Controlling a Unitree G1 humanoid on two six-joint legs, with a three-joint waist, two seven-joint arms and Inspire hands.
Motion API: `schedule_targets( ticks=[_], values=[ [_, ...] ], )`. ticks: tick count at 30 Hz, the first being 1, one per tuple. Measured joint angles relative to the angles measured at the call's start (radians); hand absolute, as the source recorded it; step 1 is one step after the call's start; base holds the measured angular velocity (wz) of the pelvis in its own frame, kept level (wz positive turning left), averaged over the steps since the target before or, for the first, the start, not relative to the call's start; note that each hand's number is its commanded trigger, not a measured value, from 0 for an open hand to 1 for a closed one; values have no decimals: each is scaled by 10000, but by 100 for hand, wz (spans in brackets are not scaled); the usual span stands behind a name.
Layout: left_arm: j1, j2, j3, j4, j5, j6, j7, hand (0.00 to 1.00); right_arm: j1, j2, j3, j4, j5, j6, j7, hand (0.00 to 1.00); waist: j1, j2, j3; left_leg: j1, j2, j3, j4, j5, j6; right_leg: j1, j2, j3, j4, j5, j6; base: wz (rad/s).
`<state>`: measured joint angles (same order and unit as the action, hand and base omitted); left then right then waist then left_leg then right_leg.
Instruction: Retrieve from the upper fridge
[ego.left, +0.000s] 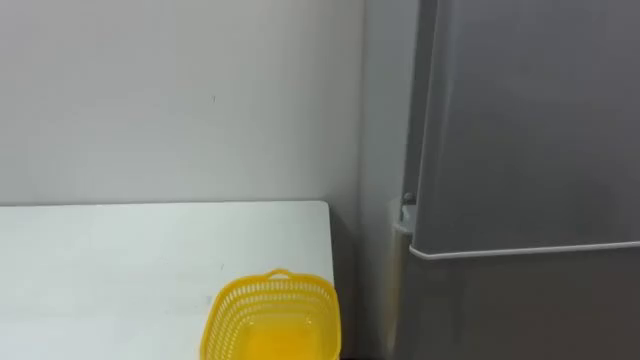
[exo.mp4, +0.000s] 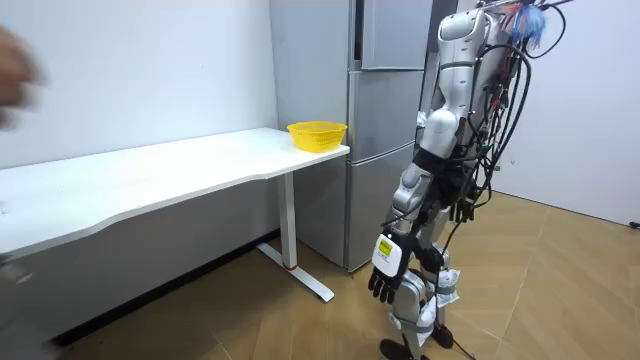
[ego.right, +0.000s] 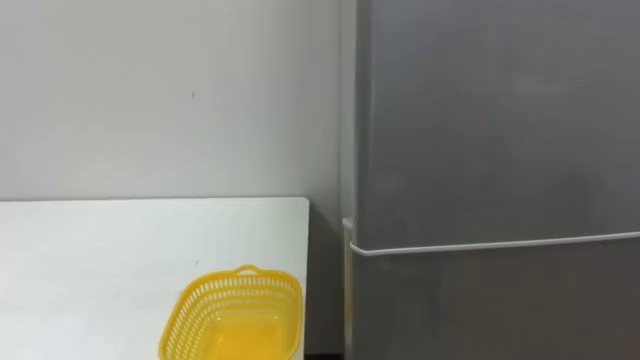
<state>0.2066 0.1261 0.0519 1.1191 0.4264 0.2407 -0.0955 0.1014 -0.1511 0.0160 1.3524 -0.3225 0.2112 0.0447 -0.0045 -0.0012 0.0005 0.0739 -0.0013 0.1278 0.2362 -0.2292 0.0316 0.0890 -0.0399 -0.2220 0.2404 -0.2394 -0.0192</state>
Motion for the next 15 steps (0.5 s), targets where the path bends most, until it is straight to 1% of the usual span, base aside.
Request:
schedule_targets(
  ticks=[4, 5, 7, 12, 15],
  values=[
    [-157, 3, -28, 3, -9, -5, -100, 0, -46, 12, 29, -203, -81, -16, 11, 0, 71, 11, 1, 103, 30, 213, -181, -5, -5, -33, 41, 209, -21, 9, 5, -14],
    [-192, 20, -198, 9, -18, -3, -122, 0, -50, 11, 31, -268, -64, -24, -2, 0, 65, 17, 0, 133, 30, 229, -200, -11, -10, -28, 49, 247, -22, 10, 6, -11],
    [-172, 19, -283, 69, -26, -8, -174, 0, -47, 12, 29, -295, 5, -30, -11, 0, 73, 21, 2, 200, 29, 255, -246, -11, -10, 14, 54, 265, -39, 10, 7, -5],
    [-167, 8, -151, 70, -49, -5, -167, 0, -22, 17, -11, -272, 25, -40, -18, 0, -22, 20, 3, 217, 30, 253, -323, -11, -15, 4, 72, 304, -42, -3, 1, 0],
    [-77, 3, -157, 74, -290, -4, -150, 0, 10, 18, -8, -271, 29, -39, -22, 0, -83, -1, 4, 225, 27, 251, -323, -11, -18, -2, 75, 312, -46, -15, 0, 0]
  ],
)
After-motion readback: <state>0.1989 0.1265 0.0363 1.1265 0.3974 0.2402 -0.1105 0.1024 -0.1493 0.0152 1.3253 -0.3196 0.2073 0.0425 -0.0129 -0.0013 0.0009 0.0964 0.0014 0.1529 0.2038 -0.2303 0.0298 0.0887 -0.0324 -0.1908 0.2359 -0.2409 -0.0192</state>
